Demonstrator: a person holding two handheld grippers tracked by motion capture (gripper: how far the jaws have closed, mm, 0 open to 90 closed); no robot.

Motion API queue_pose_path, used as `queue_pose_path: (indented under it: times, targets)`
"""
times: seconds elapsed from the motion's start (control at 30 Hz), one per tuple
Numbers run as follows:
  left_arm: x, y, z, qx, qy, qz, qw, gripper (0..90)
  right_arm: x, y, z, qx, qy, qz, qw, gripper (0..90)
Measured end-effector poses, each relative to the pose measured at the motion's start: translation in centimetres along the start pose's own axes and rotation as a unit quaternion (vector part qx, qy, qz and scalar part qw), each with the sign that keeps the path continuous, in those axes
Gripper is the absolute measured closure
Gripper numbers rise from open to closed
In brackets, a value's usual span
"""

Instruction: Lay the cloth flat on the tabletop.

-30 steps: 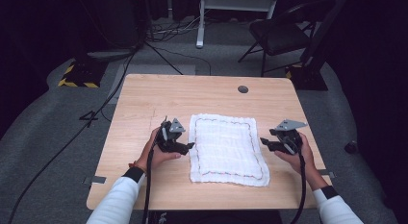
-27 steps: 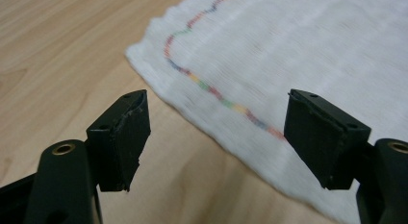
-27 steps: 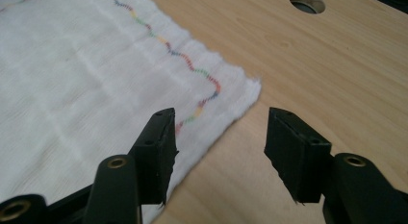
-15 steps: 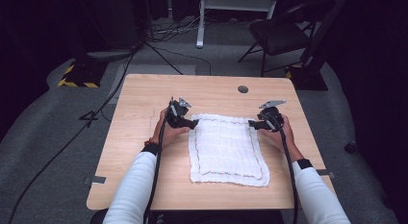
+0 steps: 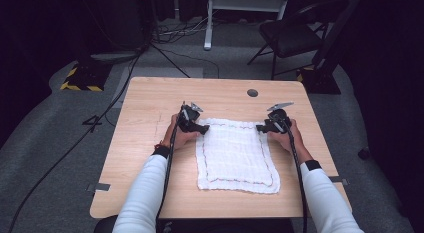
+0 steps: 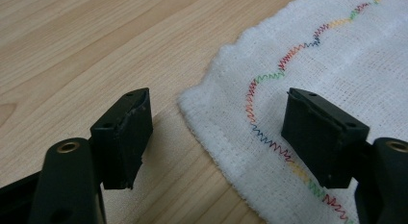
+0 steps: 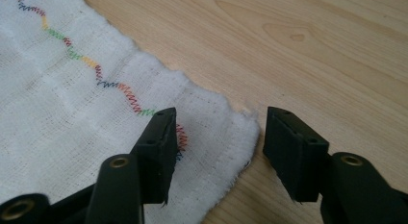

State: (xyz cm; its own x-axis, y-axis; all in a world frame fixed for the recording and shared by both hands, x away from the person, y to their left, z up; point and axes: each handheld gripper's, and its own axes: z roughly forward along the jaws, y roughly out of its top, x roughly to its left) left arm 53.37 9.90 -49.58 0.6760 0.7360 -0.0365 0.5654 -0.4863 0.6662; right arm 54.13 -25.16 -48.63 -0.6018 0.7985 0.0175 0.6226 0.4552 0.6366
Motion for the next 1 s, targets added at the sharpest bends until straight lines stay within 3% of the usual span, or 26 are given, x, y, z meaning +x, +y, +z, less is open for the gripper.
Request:
queue_pose_path:
  times: [0.07, 0.1, 0.2, 0.23, 0.33, 0.5, 0.63, 0.77, 1.0]
  targets:
    - [0.0, 0.2, 0.0, 0.001, -0.007, 0.002, 1.0000, 39.0, 0.2, 0.4, 0.0, 0.011, 0.008, -0.005, 0.9999, 60.0]
    - [0.1, 0.5, 0.0, 0.004, -0.012, 0.004, 0.9999, 48.0, 0.3, 0.5, 0.1, 0.012, 0.015, -0.008, 0.9998, 67.6]
    - [0.2, 0.7, 0.0, 0.008, -0.020, 0.008, 0.9997, 62.2, 0.3, 0.6, 0.1, 0.011, 0.020, -0.011, 0.9997, 72.1]
    - [0.2, 0.9, 0.1, 0.012, -0.028, 0.009, 0.9995, 66.5, 0.3, 0.6, 0.1, 0.010, 0.030, -0.012, 0.9994, 77.3]
    - [0.4, 1.2, 0.2, 0.015, -0.035, 0.012, 0.9992, 74.1, 0.3, 0.7, 0.2, 0.011, 0.034, -0.020, 0.9992, 80.5]
    - [0.5, 1.2, 0.2, 0.015, -0.037, 0.011, 0.9992, 77.9, 0.7, 1.1, 0.3, 0.018, 0.011, -0.034, 0.9992, 84.6]
    - [0.2, 1.3, 0.4, 0.009, -0.020, 0.011, 0.9997, 81.4, 1.1, 1.4, 0.4, 0.012, -0.016, -0.039, 0.9990, 85.7]
    - [0.2, 1.4, 0.4, 0.007, -0.012, 0.012, 0.9998, 82.3, 1.0, 1.7, 0.2, -0.001, -0.021, -0.033, 0.9992, 85.8]
    - [1.0, 1.8, 0.5, -0.010, -0.007, -0.013, 0.9998, 81.9, 0.8, 2.3, 0.2, -0.025, -0.031, -0.033, 0.9987, 85.9]
